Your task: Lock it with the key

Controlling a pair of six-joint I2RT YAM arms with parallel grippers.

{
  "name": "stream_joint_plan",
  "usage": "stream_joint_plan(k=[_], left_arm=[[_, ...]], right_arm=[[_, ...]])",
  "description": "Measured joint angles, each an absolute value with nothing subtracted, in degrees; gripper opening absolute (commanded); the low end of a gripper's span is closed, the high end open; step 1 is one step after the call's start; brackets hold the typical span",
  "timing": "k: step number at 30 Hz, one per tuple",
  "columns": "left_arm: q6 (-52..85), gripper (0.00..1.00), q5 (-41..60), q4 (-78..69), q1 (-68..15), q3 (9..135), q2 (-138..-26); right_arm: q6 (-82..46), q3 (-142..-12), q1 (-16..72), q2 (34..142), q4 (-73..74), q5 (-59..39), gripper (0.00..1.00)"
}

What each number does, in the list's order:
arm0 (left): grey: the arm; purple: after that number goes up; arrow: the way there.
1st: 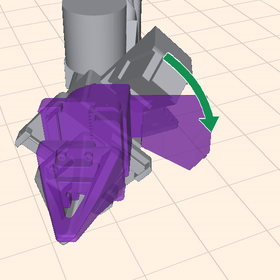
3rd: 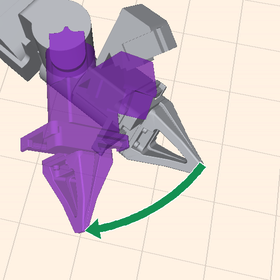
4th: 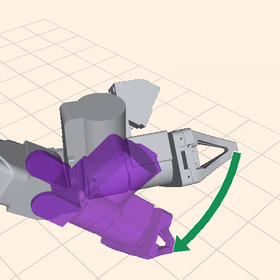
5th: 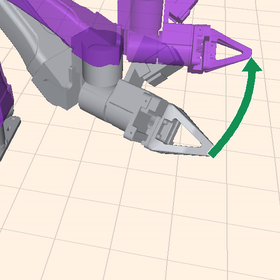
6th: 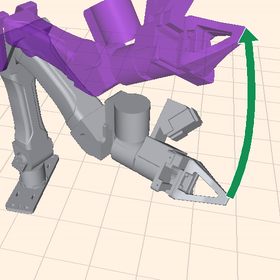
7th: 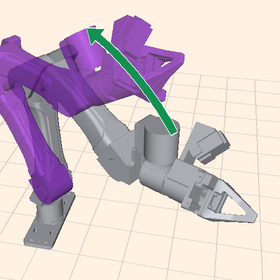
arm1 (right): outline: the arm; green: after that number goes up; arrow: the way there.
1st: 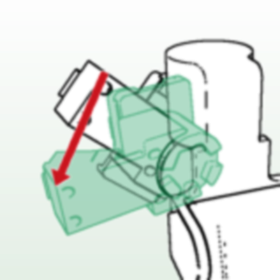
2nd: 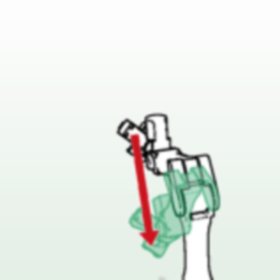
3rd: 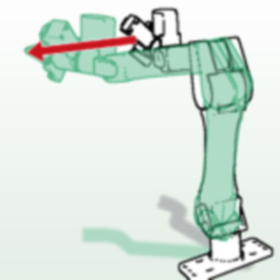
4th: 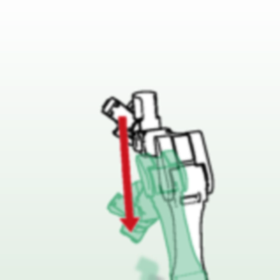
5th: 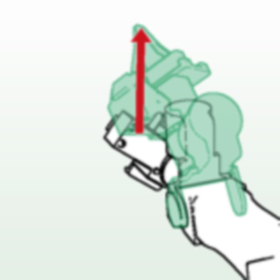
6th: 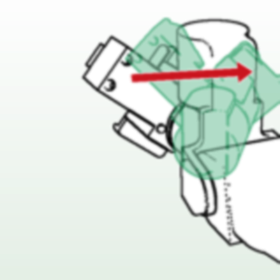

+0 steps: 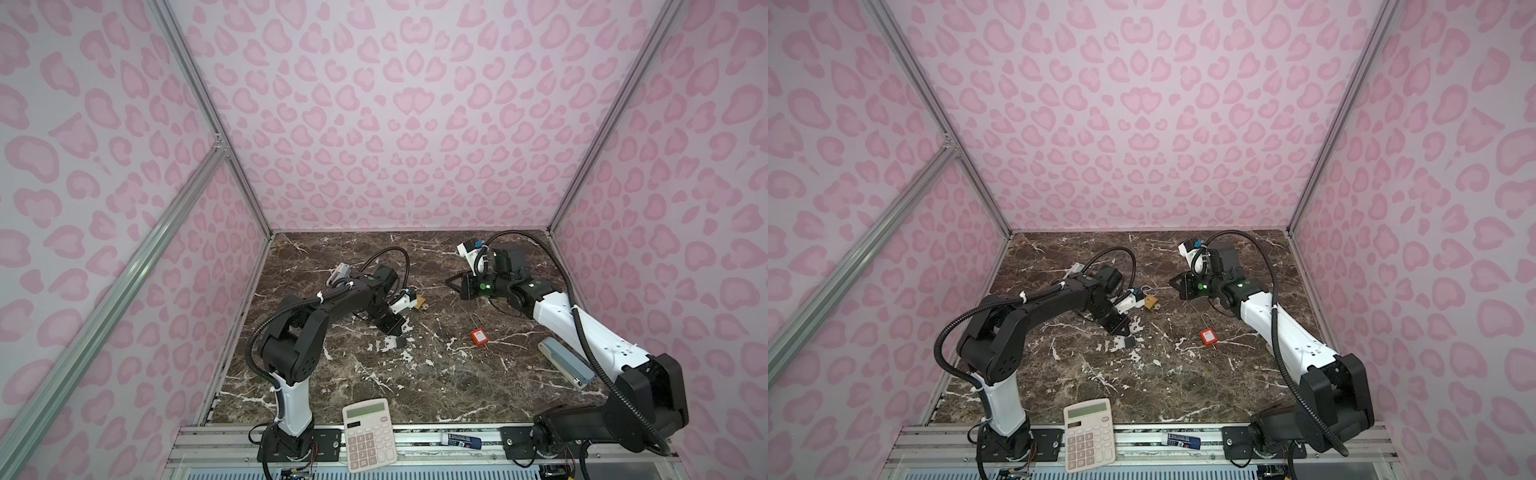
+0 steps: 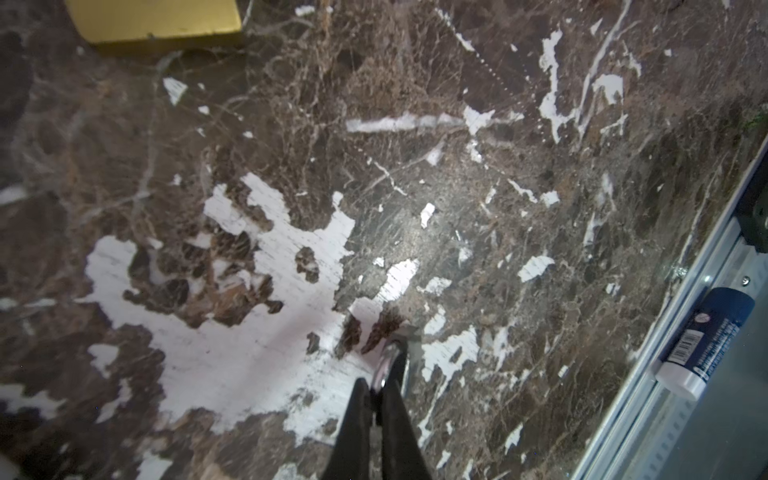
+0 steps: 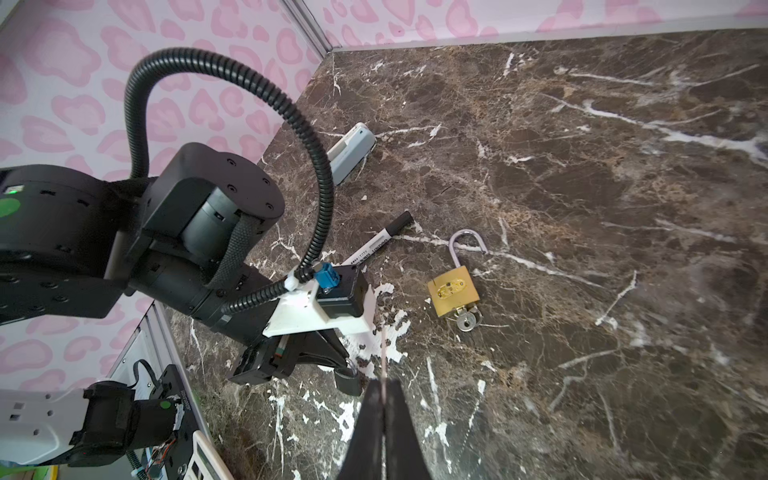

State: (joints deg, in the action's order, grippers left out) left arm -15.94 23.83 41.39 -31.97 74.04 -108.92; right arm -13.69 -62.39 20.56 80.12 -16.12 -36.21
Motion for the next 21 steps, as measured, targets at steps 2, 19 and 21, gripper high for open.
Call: stream_joint_plan(k=[2,19,21], left_arm=[[-15.4,0.09,23.5,40.9,-32.0,74.3,-109.5],[-14.9,0.30,21.0,40.6,-32.0,76.1,-111.7],[-14.6,0.33,20.9,40.6,-31.9,76.1,-111.7]], right_arm=[[-13.7,-62.2,20.5,80.0,-16.1,-36.3,0.00],[-13.9,-59.8,20.4,78.5,-16.1,-36.7,0.00],[-14.1,-59.1,20.4,78.1,-16.1,-36.8,0.00]])
